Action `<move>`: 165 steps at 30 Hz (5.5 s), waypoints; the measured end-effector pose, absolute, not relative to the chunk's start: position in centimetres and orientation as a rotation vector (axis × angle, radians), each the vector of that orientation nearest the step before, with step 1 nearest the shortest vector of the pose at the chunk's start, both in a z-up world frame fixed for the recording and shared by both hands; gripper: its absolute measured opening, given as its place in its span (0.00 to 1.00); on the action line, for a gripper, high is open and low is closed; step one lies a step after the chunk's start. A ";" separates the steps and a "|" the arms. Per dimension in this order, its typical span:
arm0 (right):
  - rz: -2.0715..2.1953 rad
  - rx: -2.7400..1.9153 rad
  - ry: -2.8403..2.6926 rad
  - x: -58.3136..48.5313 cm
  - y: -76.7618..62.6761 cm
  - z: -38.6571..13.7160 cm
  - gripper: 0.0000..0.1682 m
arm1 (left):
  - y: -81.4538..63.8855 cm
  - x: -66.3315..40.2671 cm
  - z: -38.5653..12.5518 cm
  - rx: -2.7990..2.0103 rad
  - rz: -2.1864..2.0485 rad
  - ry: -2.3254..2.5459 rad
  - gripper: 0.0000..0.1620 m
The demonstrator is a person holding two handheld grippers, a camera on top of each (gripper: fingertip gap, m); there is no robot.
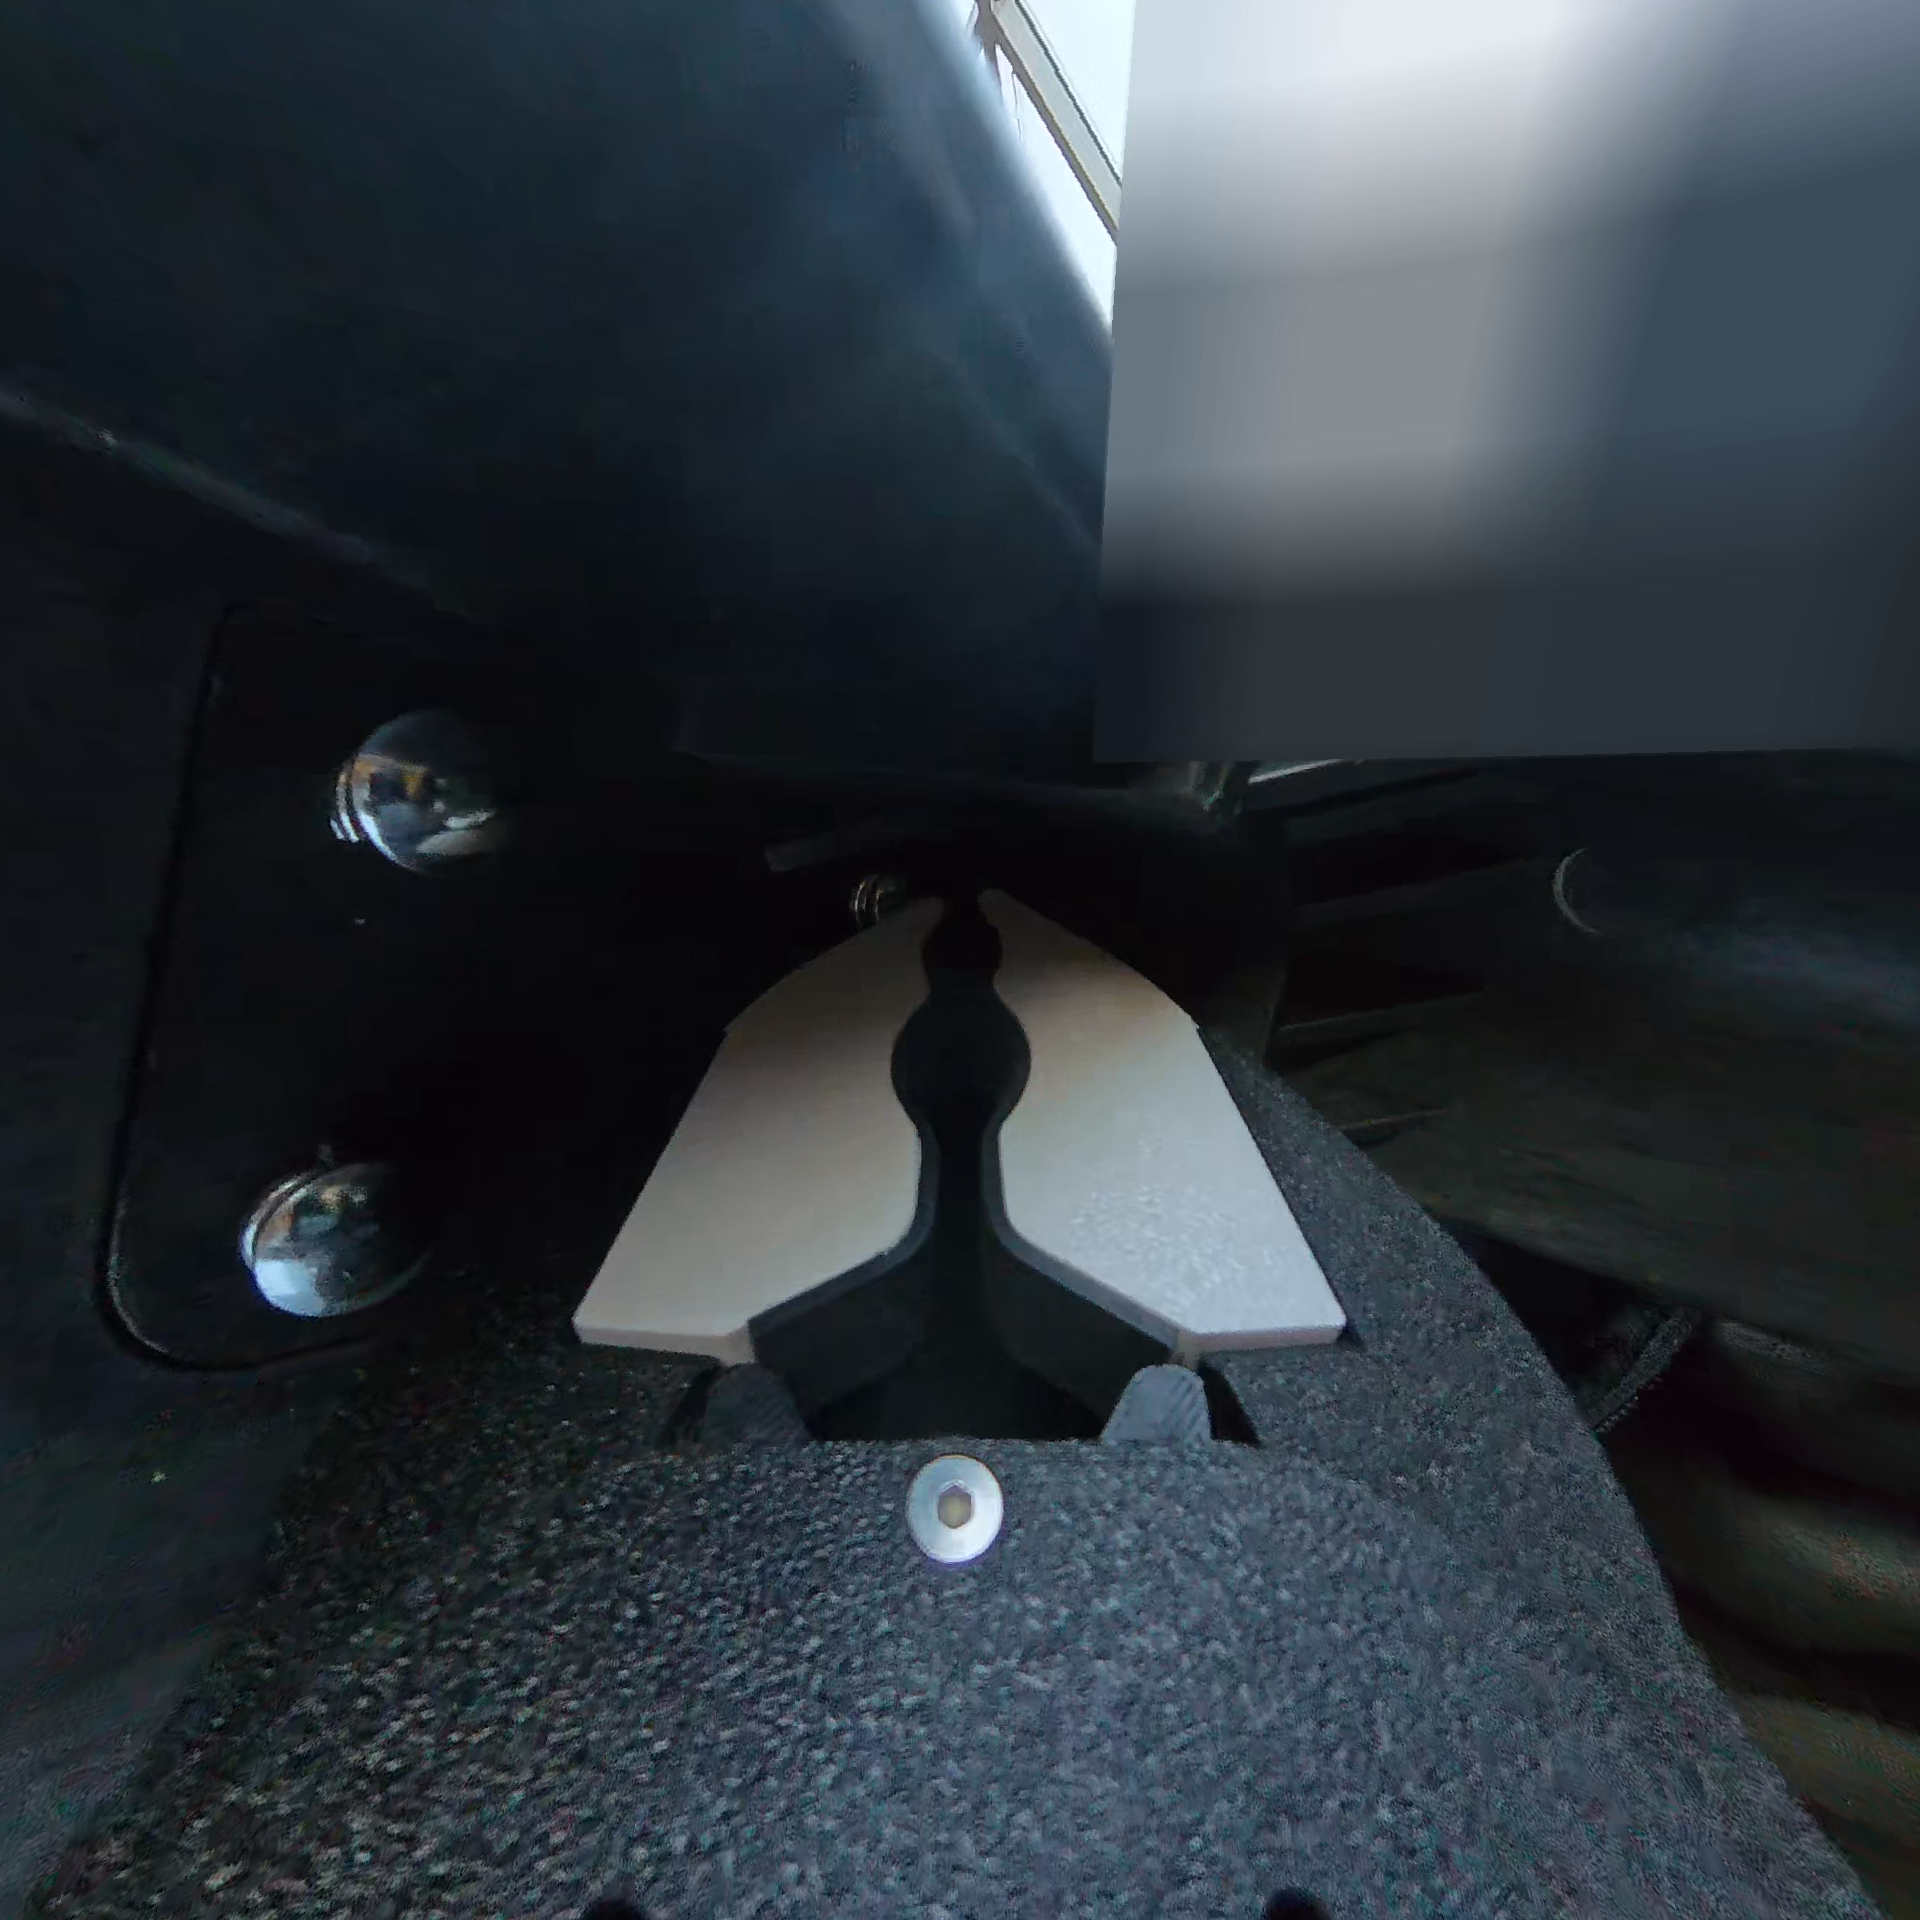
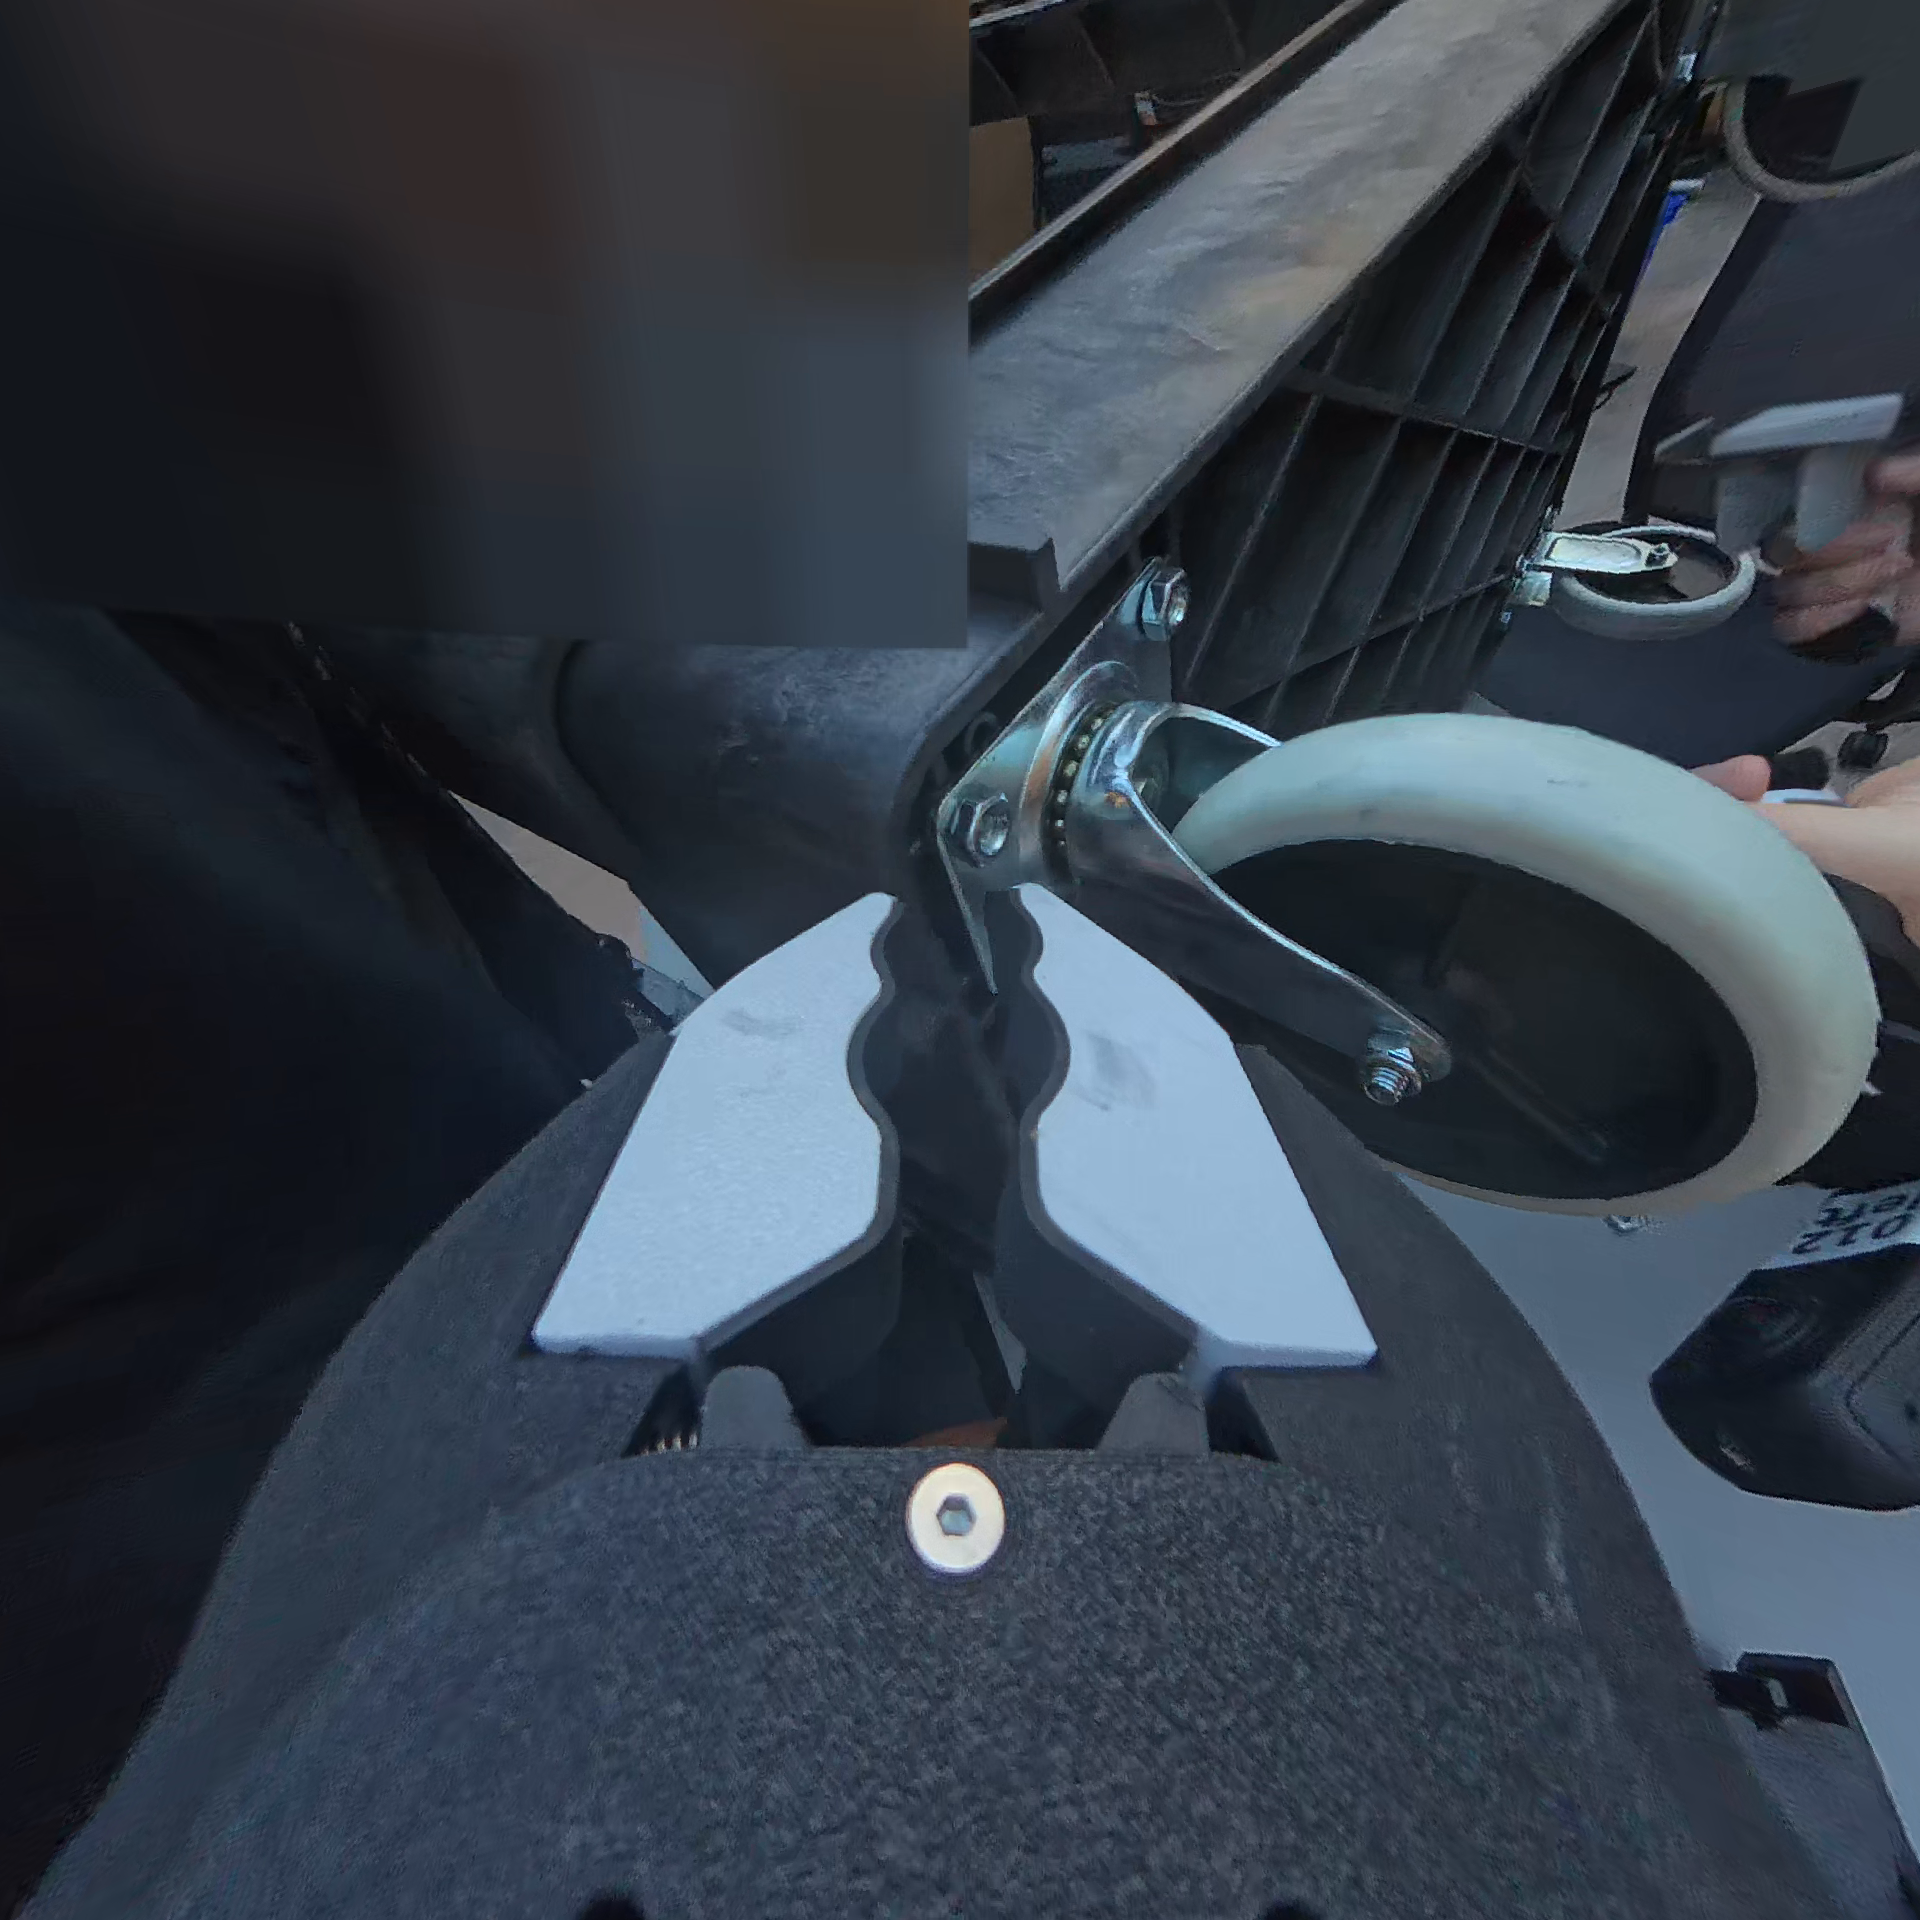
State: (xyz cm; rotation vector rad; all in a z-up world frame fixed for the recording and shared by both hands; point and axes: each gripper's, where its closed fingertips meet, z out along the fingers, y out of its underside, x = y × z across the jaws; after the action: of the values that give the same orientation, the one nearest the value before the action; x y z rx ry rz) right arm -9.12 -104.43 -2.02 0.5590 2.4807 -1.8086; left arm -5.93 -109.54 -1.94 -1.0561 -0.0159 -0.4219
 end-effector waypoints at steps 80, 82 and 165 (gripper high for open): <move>-1.820 -0.673 2.285 -10.4 -105.8 -2.2 0.12 | -108.8 -6.7 -1.8 -1.293 -0.444 0.030 0.00; -1.814 -0.683 2.291 -10.3 -106.0 -2.3 0.11 | -108.8 -6.7 -1.8 -1.293 -0.445 0.030 0.00; -1.897 0.915 1.479 -8.9 -106.3 0.2 0.45 | -108.9 -6.7 -1.9 -1.308 -0.473 -0.052 0.00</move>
State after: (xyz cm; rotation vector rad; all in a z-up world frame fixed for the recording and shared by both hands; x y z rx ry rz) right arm -8.85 -106.34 0.17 0.9151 1.4792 -1.8967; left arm -6.71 -108.86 -1.89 -1.3084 -0.0517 -0.4732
